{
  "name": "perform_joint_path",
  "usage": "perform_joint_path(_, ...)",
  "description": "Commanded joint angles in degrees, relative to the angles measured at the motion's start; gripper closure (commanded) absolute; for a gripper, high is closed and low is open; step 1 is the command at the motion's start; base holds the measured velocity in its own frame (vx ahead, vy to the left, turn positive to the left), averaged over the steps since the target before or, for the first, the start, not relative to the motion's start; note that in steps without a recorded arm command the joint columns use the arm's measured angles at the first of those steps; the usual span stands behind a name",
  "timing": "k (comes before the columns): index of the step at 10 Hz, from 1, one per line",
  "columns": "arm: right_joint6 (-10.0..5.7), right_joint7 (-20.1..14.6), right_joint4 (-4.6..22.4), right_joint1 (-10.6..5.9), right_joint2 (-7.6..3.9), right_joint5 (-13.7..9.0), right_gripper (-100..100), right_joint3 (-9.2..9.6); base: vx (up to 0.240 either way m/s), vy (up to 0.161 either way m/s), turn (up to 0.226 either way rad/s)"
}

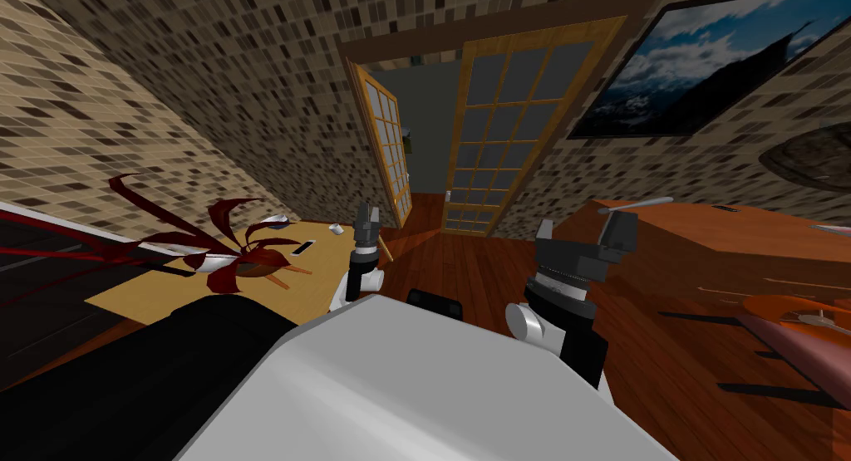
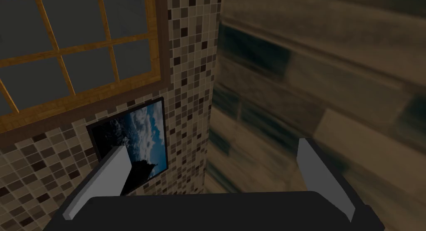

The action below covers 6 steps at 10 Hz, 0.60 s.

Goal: Push the door open

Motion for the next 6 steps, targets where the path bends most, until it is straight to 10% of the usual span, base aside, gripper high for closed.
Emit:
perform_joint_path(1, -0.42, -1.2, 1.6, -0.61, -0.5, -0.3, -100, -0.08, 0.048, -0.001, 0.044)
perform_joint_path(6, -1.77, -5.0, 7.0, -2.6, -1.77, -1.5, -100, -0.33, 0.092, 0.007, 0.047)
